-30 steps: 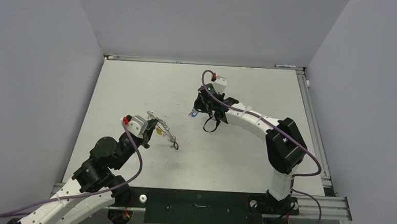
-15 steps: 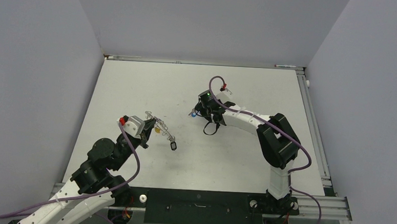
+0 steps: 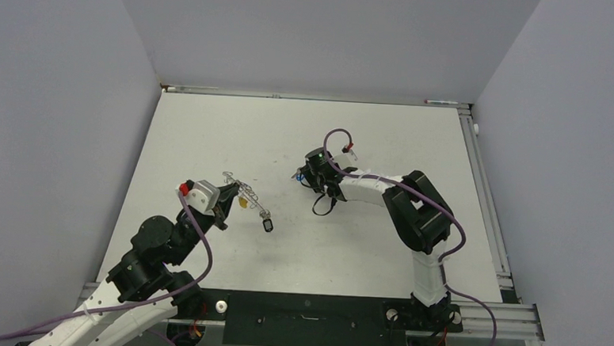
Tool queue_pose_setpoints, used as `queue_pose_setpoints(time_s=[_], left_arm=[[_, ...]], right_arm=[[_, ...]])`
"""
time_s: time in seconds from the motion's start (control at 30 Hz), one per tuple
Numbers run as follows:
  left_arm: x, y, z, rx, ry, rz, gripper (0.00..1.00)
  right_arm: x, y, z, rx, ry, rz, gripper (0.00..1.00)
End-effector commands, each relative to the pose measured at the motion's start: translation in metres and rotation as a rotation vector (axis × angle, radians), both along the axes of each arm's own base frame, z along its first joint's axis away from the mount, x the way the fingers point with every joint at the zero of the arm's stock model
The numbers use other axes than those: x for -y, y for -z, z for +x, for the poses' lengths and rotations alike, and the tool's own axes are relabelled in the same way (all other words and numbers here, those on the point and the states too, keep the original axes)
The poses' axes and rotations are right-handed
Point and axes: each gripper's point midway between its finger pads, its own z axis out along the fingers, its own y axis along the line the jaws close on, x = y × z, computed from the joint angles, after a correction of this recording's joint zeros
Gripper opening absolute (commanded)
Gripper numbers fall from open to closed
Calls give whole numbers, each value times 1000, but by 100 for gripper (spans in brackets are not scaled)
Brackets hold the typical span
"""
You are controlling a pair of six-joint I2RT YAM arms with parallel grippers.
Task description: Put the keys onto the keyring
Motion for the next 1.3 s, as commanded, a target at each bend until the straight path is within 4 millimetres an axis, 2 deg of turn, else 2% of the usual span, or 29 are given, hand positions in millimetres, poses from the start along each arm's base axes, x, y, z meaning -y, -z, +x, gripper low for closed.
queue_pose_setpoints(time_s=[0.0, 0.1, 0.3, 0.53, 0.73, 0.8, 0.9, 1.03, 1.13, 1.23, 1.27], left_arm=[[-2, -25, -4, 63, 6, -74, 0], [-2, -25, -4, 63, 4, -74, 0], [-3, -26, -5, 67, 2, -77, 0], [-3, -27, -6, 70, 4, -81, 0], [-4, -26, -6, 70, 1, -80, 0], [-4, -26, -5, 69, -2, -80, 0], [-5, -27, -6, 74, -3, -82, 0], [-4, -28, -7, 75, 1, -84, 0], [-4, -27, -7, 73, 3, -82, 0], [-3, -25, -6, 70, 4, -78, 0], [-2, -25, -6, 69, 4, -77, 0]], right_arm=[[-14, -4, 10, 51, 27, 71, 37], [-14, 1, 11, 51, 30, 68, 36], [1, 0, 18, 78, 66, 29, 32], [19, -16, 45, 156, 65, -31, 27], [23, -32, 73, 215, 29, -24, 27], [24, -36, 71, 201, 15, -33, 27], [22, -37, 52, 175, 6, -74, 31], [4, -38, 33, 188, -120, -164, 36], [-11, -38, 28, 197, -274, -313, 33], [-13, -38, 28, 191, -429, -498, 32], [-7, -33, 26, 168, -493, -589, 31]])
